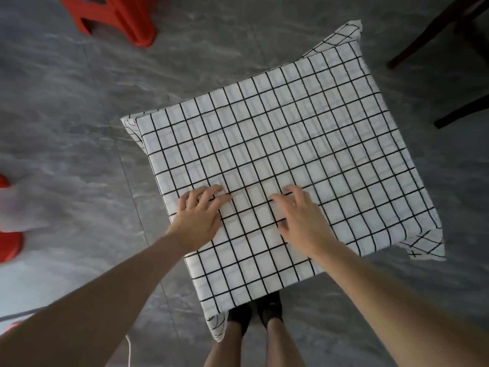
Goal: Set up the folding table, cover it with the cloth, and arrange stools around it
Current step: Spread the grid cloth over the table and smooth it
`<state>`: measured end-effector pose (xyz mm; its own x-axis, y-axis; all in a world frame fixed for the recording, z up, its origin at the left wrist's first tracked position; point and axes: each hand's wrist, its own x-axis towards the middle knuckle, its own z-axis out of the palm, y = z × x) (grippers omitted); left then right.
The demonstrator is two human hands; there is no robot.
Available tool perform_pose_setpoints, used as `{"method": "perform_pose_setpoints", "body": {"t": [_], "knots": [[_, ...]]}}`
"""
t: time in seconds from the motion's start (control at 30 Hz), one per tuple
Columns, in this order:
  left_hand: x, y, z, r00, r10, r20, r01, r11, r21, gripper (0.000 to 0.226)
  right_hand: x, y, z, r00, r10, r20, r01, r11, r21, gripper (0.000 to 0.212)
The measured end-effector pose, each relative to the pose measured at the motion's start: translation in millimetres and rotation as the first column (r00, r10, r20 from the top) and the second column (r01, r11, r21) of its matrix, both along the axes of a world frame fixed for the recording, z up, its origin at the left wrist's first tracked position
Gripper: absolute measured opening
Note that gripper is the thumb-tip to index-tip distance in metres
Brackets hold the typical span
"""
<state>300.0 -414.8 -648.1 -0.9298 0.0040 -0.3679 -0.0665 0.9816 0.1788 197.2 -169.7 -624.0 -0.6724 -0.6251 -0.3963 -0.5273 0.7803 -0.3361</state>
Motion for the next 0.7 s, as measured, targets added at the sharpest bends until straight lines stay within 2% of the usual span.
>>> {"method": "perform_pose_setpoints", "body": {"t": [0.07, 0.13, 0.17, 0.2, 0.23, 0.27, 0.3, 0.33, 0.4, 0.47, 0.53, 0.7], "knots": [[0.6, 2.0, 3.6, 1.000, 0.003, 0.009, -0.003, 1.000, -0.025, 0.049, -15.9, 36.4, 5.4, 0.996, -0.093, -0.016, 0.094, 0.994, 0.055, 0.058], [-1.5, 6.2, 11.2, 1.000, 0.003, 0.029, -0.002, 0.999, -0.049, 0.049, -30.8, 68.9, 14.3, 0.954, -0.299, 0.012, 0.292, 0.941, 0.172, 0.061], [-5.2, 9.0, 17.1, 0.998, 0.003, 0.058, 0.000, 0.998, -0.055, 0.051, -38.9, 82.0, 20.4, 0.888, -0.458, 0.041, 0.434, 0.863, 0.258, 0.062], [-10.7, 10.9, 24.1, 0.995, 0.009, 0.096, -0.004, 0.999, -0.054, 0.055, -47.1, 92.6, 28.0, 0.786, -0.616, 0.053, 0.559, 0.744, 0.366, 0.062], [-18.4, 12.5, 31.6, 0.989, 0.018, 0.146, -0.011, 0.999, -0.054, 0.058, -55.4, 100.6, 37.4, 0.696, -0.717, 0.037, 0.623, 0.629, 0.465, 0.064], [-27.0, 14.7, 40.4, 0.981, 0.025, 0.193, -0.011, 0.998, -0.069, 0.061, -63.2, 105.4, 48.4, 0.649, -0.760, 0.017, 0.639, 0.558, 0.529, 0.066], [-36.2, 18.2, 50.7, 0.972, 0.034, 0.232, -0.014, 0.996, -0.090, 0.063, -70.3, 107.4, 58.9, 0.655, -0.755, 0.021, 0.618, 0.552, 0.560, 0.068], [-45.3, 22.3, 62.0, 0.964, 0.057, 0.261, -0.032, 0.995, -0.099, 0.064, -77.3, 106.1, 69.8, 0.691, -0.721, 0.053, 0.581, 0.598, 0.552, 0.067], [-60.7, 31.9, 91.6, 0.949, 0.178, 0.261, -0.171, 0.984, -0.048, 0.065, -89.5, 91.7, 98.4, 0.760, -0.635, 0.137, 0.522, 0.722, 0.454, 0.064], [-71.3, 38.1, 130.3, 0.938, 0.284, 0.198, -0.297, 0.954, 0.037, 0.063, -97.7, 65.4, 137.6, 0.821, -0.537, 0.194, 0.462, 0.824, 0.327, 0.063], [-78.7, 37.9, 173.6, 0.944, 0.314, 0.098, -0.321, 0.945, 0.065, 0.062, -102.8, 34.6, 184.5, 0.888, -0.412, 0.206, 0.376, 0.906, 0.193, 0.061], [-91.5, 20.5, 297.9, 0.908, 0.401, -0.119, -0.397, 0.916, 0.059, 0.057, -105.9, -32.8, 314.9, 0.987, -0.143, 0.077, 0.150, 0.985, -0.084, 0.058]]}}
